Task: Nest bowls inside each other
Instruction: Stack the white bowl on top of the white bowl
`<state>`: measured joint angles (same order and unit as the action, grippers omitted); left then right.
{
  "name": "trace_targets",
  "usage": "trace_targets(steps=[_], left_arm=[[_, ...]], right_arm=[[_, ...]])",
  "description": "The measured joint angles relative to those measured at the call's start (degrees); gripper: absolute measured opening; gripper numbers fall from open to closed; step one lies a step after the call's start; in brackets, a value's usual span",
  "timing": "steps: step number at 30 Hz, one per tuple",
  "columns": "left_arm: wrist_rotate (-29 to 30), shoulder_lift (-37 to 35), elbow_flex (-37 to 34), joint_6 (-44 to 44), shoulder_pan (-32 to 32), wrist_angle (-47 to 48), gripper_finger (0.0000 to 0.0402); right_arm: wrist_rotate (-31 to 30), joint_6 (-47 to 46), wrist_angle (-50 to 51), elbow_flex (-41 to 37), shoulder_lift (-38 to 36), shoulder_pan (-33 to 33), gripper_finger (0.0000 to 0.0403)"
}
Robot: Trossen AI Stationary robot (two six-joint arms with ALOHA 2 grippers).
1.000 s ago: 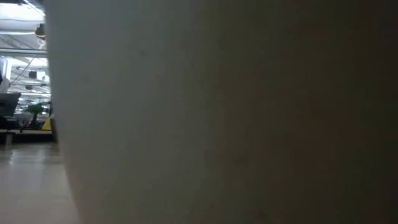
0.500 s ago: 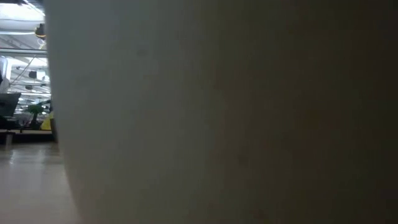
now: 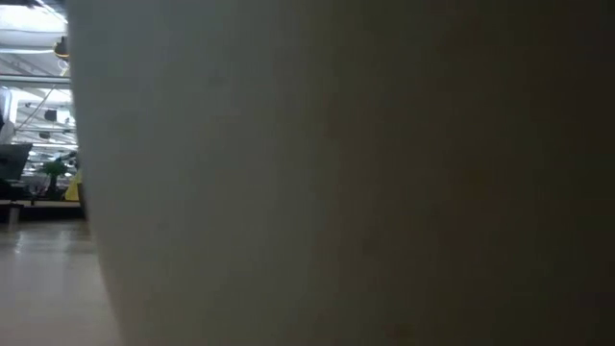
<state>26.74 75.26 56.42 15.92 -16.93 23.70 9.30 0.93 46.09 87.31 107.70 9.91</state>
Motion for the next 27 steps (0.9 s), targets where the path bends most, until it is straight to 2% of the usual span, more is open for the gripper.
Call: trace_targets(steps=[5,11,17,21,27], left_arm=[[0.00,0.00,0.00,-1.33,0.00,-0.02,0.0167],[-0.94,0.00,0.00,-1.54,-0.05,0.35,0.0167],[-6.37,0.00,0.00,-1.27,-0.78,0.95,0.0167],[-12.23,0.00,0.00,-0.52,-2.05,3.66,0.0167],[-18.95,0.07,0.00,7.09,-4.32,9.11,0.0167]], right_arm=[[-0.06,2.24,-0.44,-0.02,-0.48,-0.04,0.0156],[-0.43,2.53,-5.65,-0.02,-6.67,-0.30,0.0177],[-1.12,2.33,-5.50,-0.39,-16.27,-1.30,0.0179],[-4.96,1.86,-3.23,-0.48,-20.70,-3.51,0.0179],[-10.36,0.80,0.31,-0.48,-23.71,-6.13,0.0179]])
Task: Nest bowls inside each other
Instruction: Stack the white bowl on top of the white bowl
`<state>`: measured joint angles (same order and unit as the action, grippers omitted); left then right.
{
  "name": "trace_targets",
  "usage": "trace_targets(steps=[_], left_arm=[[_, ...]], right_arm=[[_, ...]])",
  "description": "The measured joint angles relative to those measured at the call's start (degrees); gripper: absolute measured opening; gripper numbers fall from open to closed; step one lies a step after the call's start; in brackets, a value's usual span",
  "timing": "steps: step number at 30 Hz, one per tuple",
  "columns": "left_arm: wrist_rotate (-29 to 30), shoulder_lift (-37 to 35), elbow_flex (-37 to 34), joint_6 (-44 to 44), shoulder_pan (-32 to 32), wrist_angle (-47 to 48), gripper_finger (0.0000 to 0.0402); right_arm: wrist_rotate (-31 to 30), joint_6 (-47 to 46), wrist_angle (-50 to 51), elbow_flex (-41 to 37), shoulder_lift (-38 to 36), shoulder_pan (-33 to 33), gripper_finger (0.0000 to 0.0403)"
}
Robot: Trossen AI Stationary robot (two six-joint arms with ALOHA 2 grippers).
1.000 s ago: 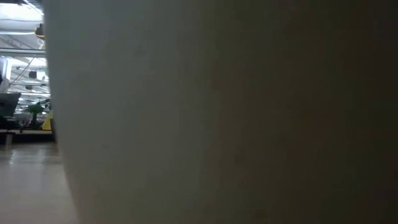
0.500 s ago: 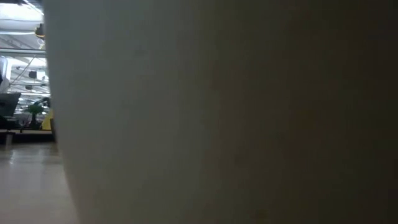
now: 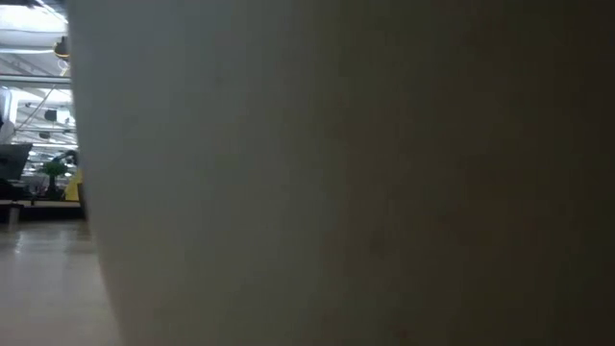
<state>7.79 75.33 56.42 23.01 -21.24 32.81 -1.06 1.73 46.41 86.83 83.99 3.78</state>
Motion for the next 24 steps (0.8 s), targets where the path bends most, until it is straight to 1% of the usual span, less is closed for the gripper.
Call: trace_targets(steps=[4,6,10,13,16,19,24], left_arm=[[-6.51,0.01,0.00,5.90,-1.50,2.16,0.0167],[-8.31,0.30,0.00,7.55,-2.87,2.44,0.0167],[-8.46,1.30,0.06,9.00,-6.26,4.53,0.0167],[-8.31,2.96,0.04,11.02,-8.34,8.76,0.0167],[-7.85,5.19,0.04,11.34,-9.94,11.02,0.0167],[-7.96,7.49,0.04,10.96,-10.90,10.31,0.0167],[-11.72,10.76,0.04,10.94,-11.36,8.43,0.0167]], right_arm=[[-0.87,-0.70,1.33,-0.02,-0.16,-0.60,0.0179],[-0.86,-0.82,1.69,-0.04,-0.16,-0.62,0.0179],[-0.91,-0.19,1.32,-0.04,-0.16,-0.61,0.0179],[-1.00,-0.02,1.28,-0.04,-0.16,-0.60,0.0179],[-1.00,0.06,0.99,-0.04,-0.16,-0.60,0.0179],[-1.00,0.12,0.97,-0.04,-0.16,-0.58,0.0179],[-1.00,0.15,0.97,-0.04,-0.16,-0.58,0.0179]])
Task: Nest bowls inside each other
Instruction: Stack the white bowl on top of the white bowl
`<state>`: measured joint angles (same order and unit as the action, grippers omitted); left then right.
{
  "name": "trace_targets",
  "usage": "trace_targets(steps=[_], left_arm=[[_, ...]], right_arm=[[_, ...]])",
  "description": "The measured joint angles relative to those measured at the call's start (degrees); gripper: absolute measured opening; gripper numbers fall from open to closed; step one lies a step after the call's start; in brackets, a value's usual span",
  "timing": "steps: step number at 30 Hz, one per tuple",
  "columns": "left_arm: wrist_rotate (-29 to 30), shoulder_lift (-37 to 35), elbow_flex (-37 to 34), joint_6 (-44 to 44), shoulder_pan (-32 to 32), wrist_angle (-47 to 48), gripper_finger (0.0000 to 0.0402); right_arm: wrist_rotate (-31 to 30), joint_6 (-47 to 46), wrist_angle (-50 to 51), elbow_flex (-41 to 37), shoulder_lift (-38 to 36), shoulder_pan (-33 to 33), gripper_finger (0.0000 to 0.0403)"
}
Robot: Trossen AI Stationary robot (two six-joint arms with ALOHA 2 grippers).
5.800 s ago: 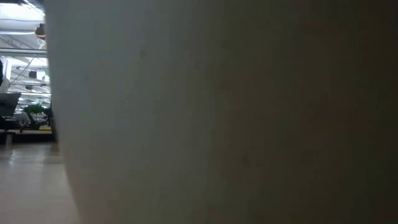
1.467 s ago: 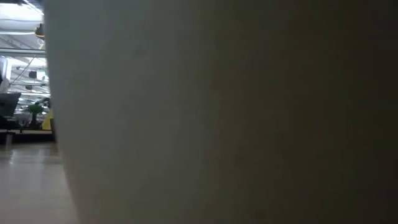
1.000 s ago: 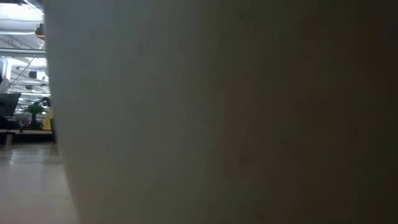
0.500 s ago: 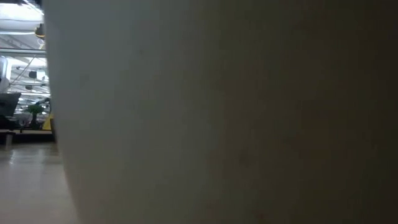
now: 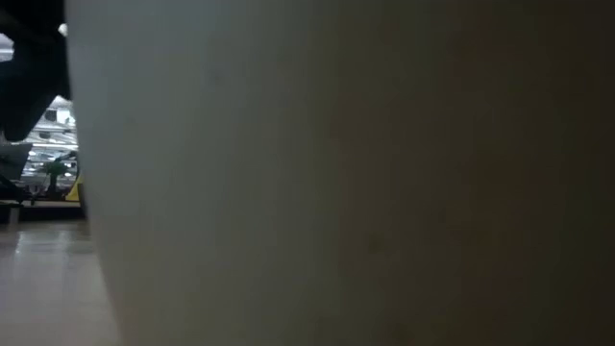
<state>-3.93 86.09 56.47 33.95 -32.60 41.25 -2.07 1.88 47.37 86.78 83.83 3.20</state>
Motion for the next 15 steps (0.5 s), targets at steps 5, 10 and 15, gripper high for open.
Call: trace_targets(steps=[5,10,15], left_arm=[[-1.23,1.86,0.00,-0.02,-0.26,-1.89,0.0167],[-1.53,3.57,0.00,-0.03,-0.82,-1.98,0.0167],[-1.76,5.27,-0.01,0.00,-1.81,-2.18,0.0167]], right_arm=[[0.02,-0.03,0.04,0.00,0.00,0.00,0.0179],[0.02,-0.05,0.04,0.00,0.00,0.00,0.0179],[0.02,-0.05,0.07,0.00,0.00,0.00,0.0179]])
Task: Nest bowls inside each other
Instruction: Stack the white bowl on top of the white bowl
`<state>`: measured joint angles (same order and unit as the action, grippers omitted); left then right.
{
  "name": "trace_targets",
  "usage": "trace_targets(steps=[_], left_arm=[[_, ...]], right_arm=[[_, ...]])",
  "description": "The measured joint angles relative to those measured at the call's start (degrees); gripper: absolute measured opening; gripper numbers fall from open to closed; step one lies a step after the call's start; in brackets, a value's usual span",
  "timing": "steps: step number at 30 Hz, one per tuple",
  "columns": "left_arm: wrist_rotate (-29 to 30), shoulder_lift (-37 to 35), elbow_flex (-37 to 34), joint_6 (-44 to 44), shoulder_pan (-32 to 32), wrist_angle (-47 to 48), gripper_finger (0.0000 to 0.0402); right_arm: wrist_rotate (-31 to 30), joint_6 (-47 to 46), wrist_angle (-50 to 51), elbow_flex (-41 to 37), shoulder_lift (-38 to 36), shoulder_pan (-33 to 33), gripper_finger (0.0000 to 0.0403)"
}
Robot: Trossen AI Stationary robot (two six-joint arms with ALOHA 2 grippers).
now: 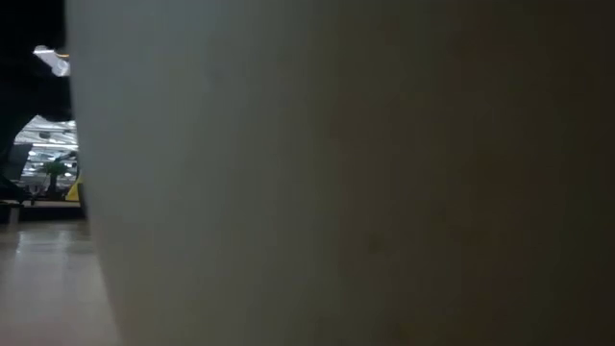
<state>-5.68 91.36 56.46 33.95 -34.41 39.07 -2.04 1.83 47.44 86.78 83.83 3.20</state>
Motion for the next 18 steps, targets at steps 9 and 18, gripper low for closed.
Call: trace_targets(steps=[9,18], left_arm=[[-0.02,1.72,-0.03,0.28,0.65,-0.13,0.0103],[1.50,1.69,-0.06,0.26,5.17,-0.31,0.0008]], right_arm=[[0.00,0.04,0.02,0.00,0.00,0.00,0.0179],[0.00,1.34,0.66,-0.04,0.00,0.00,0.0179]])
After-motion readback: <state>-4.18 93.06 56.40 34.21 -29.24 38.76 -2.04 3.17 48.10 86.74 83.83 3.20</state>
